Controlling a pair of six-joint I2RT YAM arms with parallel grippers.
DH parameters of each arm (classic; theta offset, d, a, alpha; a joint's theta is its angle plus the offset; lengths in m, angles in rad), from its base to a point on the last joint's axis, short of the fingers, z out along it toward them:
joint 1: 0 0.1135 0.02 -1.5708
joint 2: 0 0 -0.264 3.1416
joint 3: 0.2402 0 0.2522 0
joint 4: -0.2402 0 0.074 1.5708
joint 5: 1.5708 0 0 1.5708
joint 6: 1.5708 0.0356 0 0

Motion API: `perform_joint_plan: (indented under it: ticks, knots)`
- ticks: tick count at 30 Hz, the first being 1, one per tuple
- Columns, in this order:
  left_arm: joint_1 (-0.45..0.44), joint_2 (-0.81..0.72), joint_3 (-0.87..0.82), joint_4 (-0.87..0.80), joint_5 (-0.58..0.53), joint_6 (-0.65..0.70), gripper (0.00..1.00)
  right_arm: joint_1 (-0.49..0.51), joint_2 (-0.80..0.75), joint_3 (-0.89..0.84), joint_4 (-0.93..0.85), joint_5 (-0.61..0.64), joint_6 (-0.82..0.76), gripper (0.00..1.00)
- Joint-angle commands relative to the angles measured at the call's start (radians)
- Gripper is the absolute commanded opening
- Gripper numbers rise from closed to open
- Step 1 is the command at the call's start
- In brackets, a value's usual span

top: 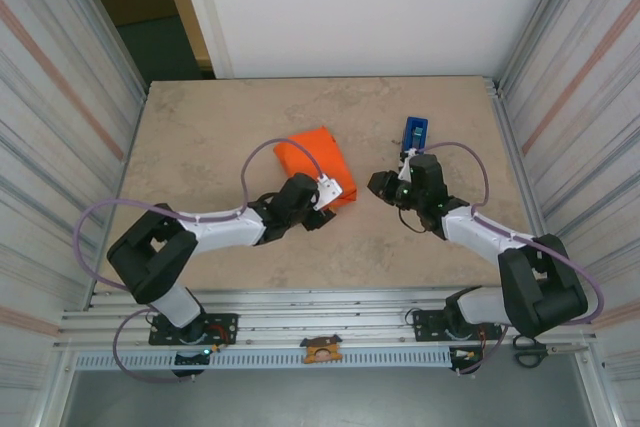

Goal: Wrap the gift box in paper
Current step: Stick the wrapping paper to the gift box, then rotate the gift box at the center of the table.

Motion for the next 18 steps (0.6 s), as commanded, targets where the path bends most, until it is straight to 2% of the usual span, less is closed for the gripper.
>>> perform_joint_plan:
  ticks: [1,3,7,9,11,15,18]
  knots:
    - [0.019,-0.055,0.043,-0.133,0.066,-0.018,0.79,-0.008,0.026,0.034,-0.055,-0.038,-0.047,0.21]
    - [0.029,-0.079,0.044,-0.137,0.093,-0.018,0.87,-0.013,0.052,0.062,-0.064,-0.068,-0.061,0.24]
    - [0.06,-0.111,0.039,-0.149,0.153,-0.032,0.97,-0.015,0.106,0.111,-0.08,-0.097,-0.076,0.32]
    - [0.07,-0.139,0.037,-0.161,0.166,-0.046,0.99,-0.016,0.131,0.135,-0.083,-0.116,-0.082,0.36]
    - [0.087,-0.196,0.019,-0.146,0.204,-0.068,0.99,-0.02,0.152,0.153,-0.096,-0.116,-0.086,0.47]
    - [0.188,-0.315,-0.014,-0.114,0.241,-0.23,0.99,-0.044,0.228,0.234,-0.125,-0.172,-0.107,0.67]
    - [0.321,-0.331,0.013,-0.188,0.333,-0.428,0.99,-0.048,0.307,0.342,-0.212,-0.208,-0.155,0.74]
